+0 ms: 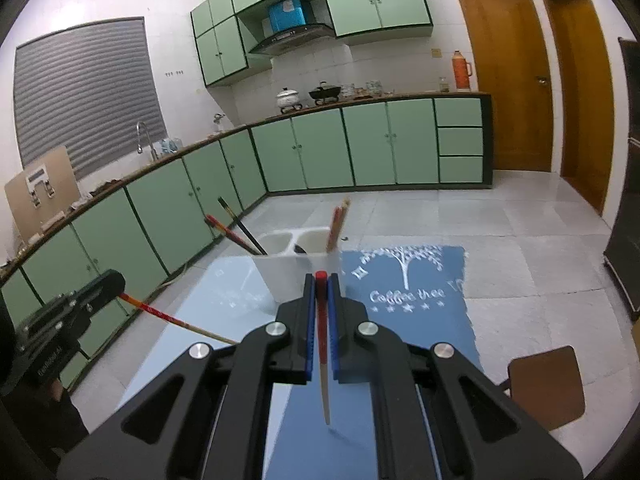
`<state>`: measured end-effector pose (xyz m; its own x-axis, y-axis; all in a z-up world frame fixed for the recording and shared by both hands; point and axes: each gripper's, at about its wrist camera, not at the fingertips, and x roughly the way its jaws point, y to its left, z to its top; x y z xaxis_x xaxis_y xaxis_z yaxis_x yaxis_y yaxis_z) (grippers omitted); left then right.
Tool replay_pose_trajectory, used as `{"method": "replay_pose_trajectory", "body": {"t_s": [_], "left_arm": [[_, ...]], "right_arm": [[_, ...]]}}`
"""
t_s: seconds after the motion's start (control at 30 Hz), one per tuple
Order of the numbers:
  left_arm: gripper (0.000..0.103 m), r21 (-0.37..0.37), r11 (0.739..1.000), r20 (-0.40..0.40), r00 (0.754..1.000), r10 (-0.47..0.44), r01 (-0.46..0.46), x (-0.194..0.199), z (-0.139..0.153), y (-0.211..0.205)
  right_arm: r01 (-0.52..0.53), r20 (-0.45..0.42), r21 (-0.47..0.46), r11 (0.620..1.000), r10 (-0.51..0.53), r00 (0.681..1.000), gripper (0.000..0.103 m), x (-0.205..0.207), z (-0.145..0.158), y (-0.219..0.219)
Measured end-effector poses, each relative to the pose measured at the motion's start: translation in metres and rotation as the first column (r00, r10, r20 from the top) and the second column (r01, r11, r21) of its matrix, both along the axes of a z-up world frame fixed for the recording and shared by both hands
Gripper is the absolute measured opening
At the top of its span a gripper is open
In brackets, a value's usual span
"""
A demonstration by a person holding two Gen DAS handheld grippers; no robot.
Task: Organize utensils
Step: 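Lift both red chopsticks and carry them above the white holder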
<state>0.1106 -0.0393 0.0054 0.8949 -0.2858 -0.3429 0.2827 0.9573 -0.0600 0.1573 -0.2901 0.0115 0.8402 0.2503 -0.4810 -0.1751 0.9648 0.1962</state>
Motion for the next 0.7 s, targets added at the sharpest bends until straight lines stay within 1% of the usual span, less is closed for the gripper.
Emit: {"method": "replay_pose_trajectory", "body": {"t_s": [0.13,0.23,0.43,0.53,0.63,0.7], "left_arm": [[0.006,-0.001,1.0,0.043,0.999,0.006,-0.006,0.008,0.015,0.007],[0.006,-0.003,1.0,0.085,0.996,0.015,-0.015,0.015,0.032,0.009],[0.005,0.001,1.0,0.157,0.987,0.028,-0.029,0.04,0.063,0.01],[0.005,0.011,0.999,0.178,0.984,0.032,-0.034,0.058,0.072,0.008],[0.005,0.018,0.999,0.184,0.982,0.032,-0.036,0.079,0.075,0.006],[0.005,0.026,0.999,0.181,0.983,0.035,-0.04,0.092,0.074,0.004]], "right_arm": [[-0.007,0.049,-0.001,1.0,0.007,0.999,0.005,0.009,0.021,0.004],[-0.014,0.107,0.005,1.0,0.013,0.994,0.005,0.02,0.046,0.007],[-0.01,0.2,0.017,1.0,0.006,0.98,0.005,0.057,0.089,0.011],[-0.001,0.247,0.01,1.0,-0.001,0.969,0.005,0.075,0.104,0.015],[0.009,0.27,-0.006,1.0,-0.007,0.963,0.005,0.095,0.11,0.018],[0.016,0.272,-0.018,1.0,-0.01,0.962,0.005,0.112,0.109,0.021]]}}
